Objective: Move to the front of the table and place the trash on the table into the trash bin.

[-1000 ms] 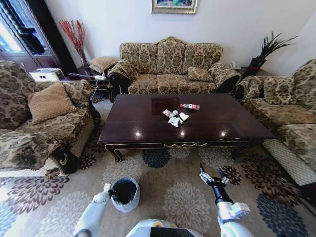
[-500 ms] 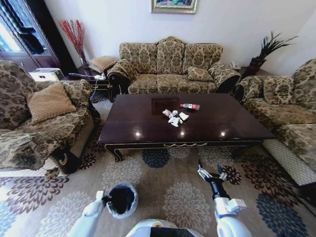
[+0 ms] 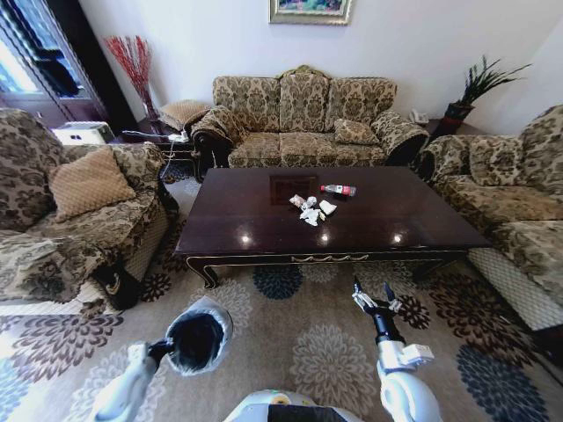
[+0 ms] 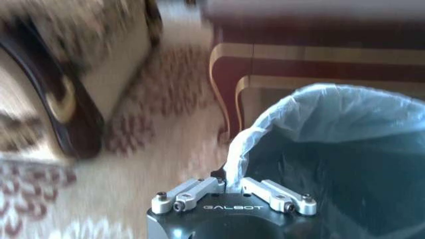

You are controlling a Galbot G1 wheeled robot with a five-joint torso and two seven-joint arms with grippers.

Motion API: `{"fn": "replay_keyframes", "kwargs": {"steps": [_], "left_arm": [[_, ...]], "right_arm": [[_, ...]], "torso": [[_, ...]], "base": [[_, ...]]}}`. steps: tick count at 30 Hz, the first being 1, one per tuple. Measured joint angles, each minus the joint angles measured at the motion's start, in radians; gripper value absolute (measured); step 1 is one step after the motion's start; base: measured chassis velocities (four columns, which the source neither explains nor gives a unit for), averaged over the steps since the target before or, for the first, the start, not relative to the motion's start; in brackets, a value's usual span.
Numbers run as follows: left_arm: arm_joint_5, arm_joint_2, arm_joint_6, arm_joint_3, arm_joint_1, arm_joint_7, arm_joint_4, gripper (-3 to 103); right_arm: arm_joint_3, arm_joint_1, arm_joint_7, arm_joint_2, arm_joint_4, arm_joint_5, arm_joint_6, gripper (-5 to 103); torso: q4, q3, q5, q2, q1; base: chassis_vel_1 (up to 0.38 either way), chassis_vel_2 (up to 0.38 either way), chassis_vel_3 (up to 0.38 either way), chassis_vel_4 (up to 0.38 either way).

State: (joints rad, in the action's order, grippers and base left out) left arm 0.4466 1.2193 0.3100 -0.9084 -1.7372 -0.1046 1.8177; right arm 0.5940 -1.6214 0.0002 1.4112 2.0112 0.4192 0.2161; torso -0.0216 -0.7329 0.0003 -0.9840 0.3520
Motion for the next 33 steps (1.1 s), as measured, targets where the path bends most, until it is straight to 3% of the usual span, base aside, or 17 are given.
{"fn": "replay_keyframes", "kwargs": {"steps": [2, 5, 13, 15, 17, 22, 33], "left_arm": [[0.060, 0.007, 0.001, -0.065, -0.055, 0.003, 0.163, 0], [0.118, 0.010, 0.014, -0.112, -0.074, 0.013, 0.297, 0], [0.251, -0.024, 0.084, -0.158, -0.010, 0.074, 0.551, 0], [0.260, -0.039, 0.089, -0.156, -0.005, 0.078, 0.566, 0], [0.291, -0.102, 0.092, -0.151, 0.014, 0.088, 0.585, 0], [0.323, -0.148, 0.084, -0.152, 0.058, 0.107, 0.588, 0], [0.300, -0.082, 0.006, -0.035, 0.097, 0.162, 0.589, 0]], "right_arm": [[0.007, 0.010, -0.002, 0.006, -0.005, -0.008, 0.007, 100], [0.012, 0.006, -0.004, 0.006, -0.004, -0.017, 0.037, 100], [0.028, -0.015, -0.008, -0.014, 0.032, -0.058, 0.098, 100], [0.029, -0.016, -0.008, -0.014, 0.036, -0.070, 0.103, 100], [0.030, -0.017, -0.007, -0.013, 0.051, -0.105, 0.117, 100], [0.035, -0.014, -0.006, -0.013, 0.075, -0.151, 0.120, 100], [0.023, -0.008, 0.019, -0.017, 0.085, -0.187, 0.112, 100]], "torso": [[0.0011, 0.000, 0.0001, 0.000, 0.000], [0.0012, 0.000, -0.0004, 0.000, 0.000], [0.0013, 0.000, 0.0000, 0.000, 0.000], [0.0012, 0.000, 0.0002, 0.000, 0.000], [0.0010, 0.000, -0.0002, 0.000, 0.000], [0.0010, 0.000, -0.0006, 0.000, 0.000], [0.0010, 0.000, -0.0003, 0.000, 0.000]], "base": [[0.000, 0.000, 0.000, 0.000], [0.000, 0.000, 0.000, 0.000], [0.000, 0.000, 0.000, 0.000], [0.000, 0.000, 0.000, 0.000], [0.000, 0.000, 0.000, 0.000], [0.000, 0.000, 0.000, 0.000], [0.000, 0.000, 0.000, 0.000]]}}
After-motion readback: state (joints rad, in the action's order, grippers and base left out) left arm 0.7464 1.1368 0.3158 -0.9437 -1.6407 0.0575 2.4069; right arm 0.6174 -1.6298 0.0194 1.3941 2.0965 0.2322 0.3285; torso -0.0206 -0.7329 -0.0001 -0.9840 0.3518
